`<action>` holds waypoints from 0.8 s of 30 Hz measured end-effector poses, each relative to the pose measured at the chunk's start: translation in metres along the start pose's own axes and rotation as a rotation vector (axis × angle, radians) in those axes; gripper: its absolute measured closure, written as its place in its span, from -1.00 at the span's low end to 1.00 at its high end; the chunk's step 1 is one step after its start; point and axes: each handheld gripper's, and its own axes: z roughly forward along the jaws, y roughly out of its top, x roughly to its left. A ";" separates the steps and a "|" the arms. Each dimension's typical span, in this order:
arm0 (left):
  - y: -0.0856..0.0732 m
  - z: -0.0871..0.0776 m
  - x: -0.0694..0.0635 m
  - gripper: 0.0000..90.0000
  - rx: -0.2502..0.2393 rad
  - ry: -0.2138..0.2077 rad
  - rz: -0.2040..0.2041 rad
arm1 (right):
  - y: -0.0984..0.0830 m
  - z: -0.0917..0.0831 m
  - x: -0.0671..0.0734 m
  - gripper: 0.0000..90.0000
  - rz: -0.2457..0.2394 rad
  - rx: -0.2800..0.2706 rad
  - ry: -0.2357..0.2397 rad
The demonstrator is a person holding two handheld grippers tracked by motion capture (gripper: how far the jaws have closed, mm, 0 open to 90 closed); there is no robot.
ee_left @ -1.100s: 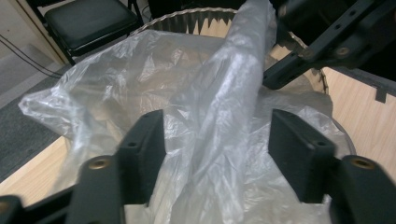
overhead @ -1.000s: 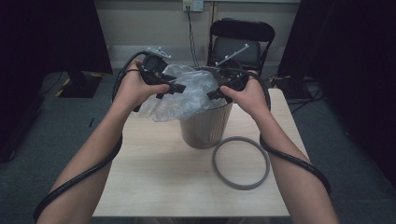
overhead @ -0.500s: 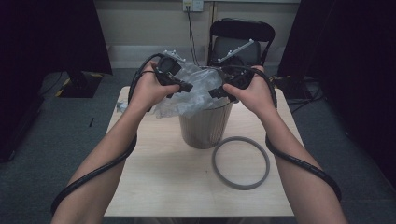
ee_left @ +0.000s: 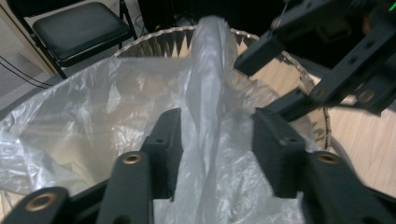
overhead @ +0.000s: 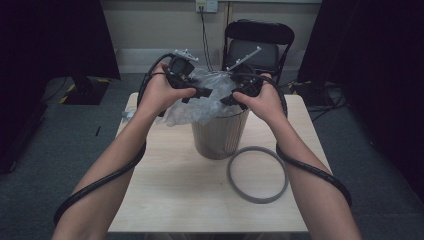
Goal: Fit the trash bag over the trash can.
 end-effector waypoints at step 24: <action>-0.014 -0.018 0.010 0.85 0.042 0.035 -0.019 | 0.004 -0.012 0.007 -0.43 0.008 -0.047 -0.009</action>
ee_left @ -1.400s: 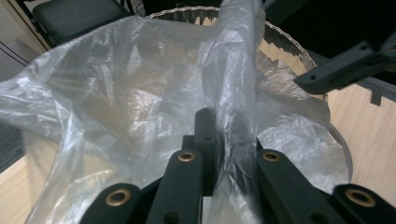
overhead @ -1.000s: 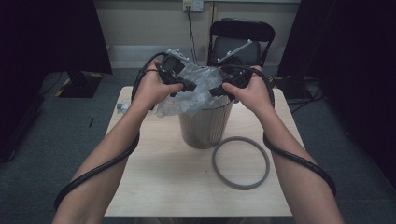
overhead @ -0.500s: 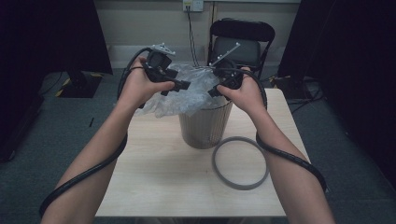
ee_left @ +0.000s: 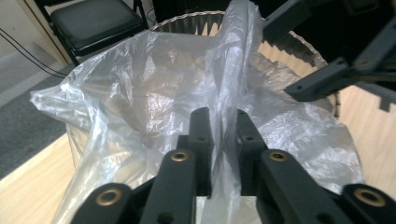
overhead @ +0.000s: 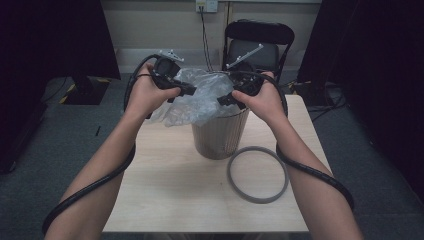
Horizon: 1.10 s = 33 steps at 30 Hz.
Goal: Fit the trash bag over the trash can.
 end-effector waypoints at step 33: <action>-0.001 0.021 -0.005 -0.38 -0.008 0.000 0.056 | 0.009 0.006 -0.013 0.95 -0.008 0.052 -0.058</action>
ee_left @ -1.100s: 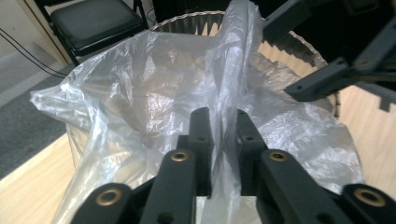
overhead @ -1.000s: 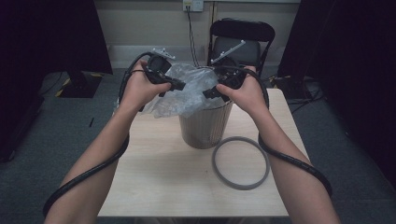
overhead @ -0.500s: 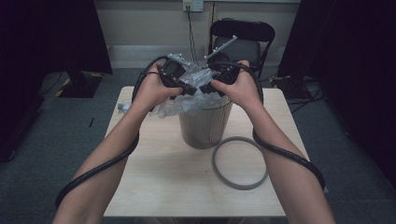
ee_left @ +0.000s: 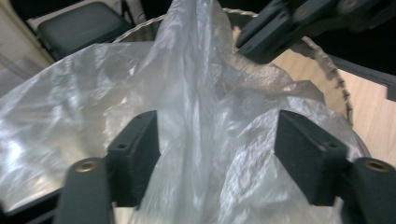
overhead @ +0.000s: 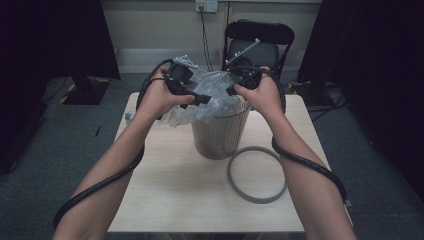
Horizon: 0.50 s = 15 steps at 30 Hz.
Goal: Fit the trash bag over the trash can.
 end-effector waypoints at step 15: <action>0.000 0.008 -0.003 0.89 0.042 -0.059 0.088 | -0.002 -0.007 0.006 -0.30 -0.003 -0.097 0.035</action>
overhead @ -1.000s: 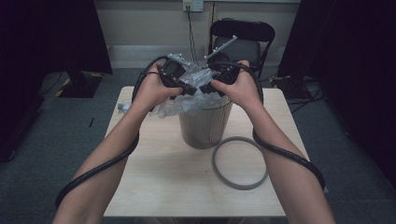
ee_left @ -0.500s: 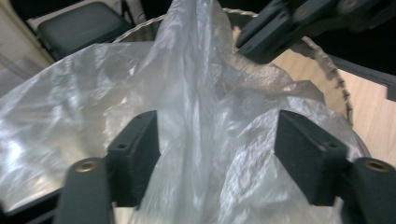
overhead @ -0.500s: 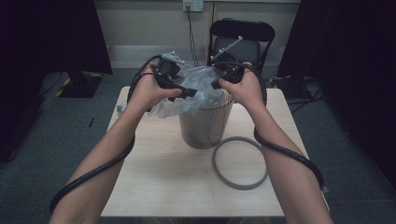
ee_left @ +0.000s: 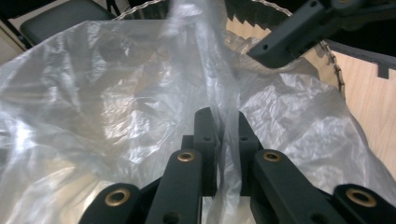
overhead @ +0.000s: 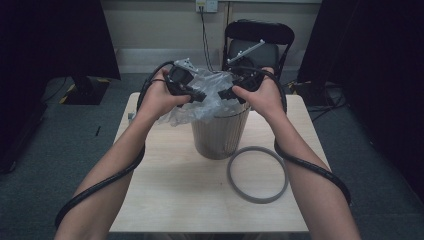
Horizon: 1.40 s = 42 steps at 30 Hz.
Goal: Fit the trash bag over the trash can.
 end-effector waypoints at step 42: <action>-0.003 -0.022 -0.007 -0.27 -0.097 0.060 -0.083 | 0.009 0.015 0.015 0.87 -0.010 0.130 0.056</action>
